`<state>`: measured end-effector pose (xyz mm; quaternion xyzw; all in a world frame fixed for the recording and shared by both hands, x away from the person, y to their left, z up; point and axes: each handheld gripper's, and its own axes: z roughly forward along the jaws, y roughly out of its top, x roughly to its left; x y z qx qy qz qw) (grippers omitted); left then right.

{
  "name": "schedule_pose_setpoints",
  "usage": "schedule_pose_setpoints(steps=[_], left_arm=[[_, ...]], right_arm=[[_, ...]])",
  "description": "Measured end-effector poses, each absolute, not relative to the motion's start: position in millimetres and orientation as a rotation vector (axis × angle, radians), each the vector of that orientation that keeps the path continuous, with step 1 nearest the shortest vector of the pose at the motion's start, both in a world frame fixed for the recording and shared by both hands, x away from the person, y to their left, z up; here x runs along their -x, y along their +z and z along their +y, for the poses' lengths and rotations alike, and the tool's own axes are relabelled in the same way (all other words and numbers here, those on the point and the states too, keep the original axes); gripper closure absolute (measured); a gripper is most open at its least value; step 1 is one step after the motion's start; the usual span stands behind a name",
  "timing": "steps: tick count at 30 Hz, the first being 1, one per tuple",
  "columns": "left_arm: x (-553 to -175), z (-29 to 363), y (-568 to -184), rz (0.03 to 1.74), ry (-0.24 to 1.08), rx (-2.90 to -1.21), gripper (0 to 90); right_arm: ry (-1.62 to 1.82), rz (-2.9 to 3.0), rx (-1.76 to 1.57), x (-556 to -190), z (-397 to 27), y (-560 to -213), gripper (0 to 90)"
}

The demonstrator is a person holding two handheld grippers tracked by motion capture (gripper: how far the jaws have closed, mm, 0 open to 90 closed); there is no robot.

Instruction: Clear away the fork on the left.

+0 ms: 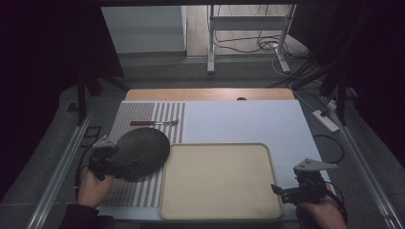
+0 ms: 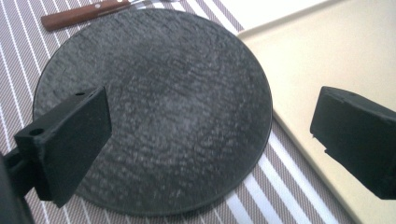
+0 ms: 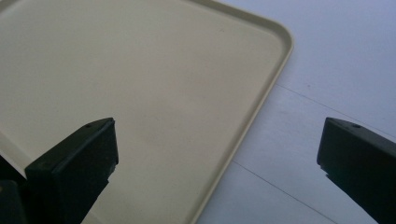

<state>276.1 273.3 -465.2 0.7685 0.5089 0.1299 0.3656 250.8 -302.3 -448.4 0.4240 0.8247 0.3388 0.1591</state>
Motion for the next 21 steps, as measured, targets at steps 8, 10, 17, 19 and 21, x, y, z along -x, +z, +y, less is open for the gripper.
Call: schedule_pose_setpoints(steps=[8,10,17,19,21], left_arm=[[-295,268,-462,1.311,0.342,-1.973,0.0],[-299,266,-462,1.31,0.344,-1.984,0.0],[-314,264,-460,1.303,0.347,-1.99,0.0],[-322,262,-460,1.302,0.352,-1.997,0.0],[-327,261,-460,1.302,0.35,-1.997,0.0]], right_arm=[[0.967,2.358,-1.21,-251,-302,-448,0.0],[0.967,2.358,-1.211,-251,-302,-448,0.0],[0.965,2.36,-1.207,-251,-302,-448,0.0],[0.964,2.361,-1.208,-251,-302,-448,0.0],[0.965,2.361,-1.208,-251,-302,-449,0.0]])
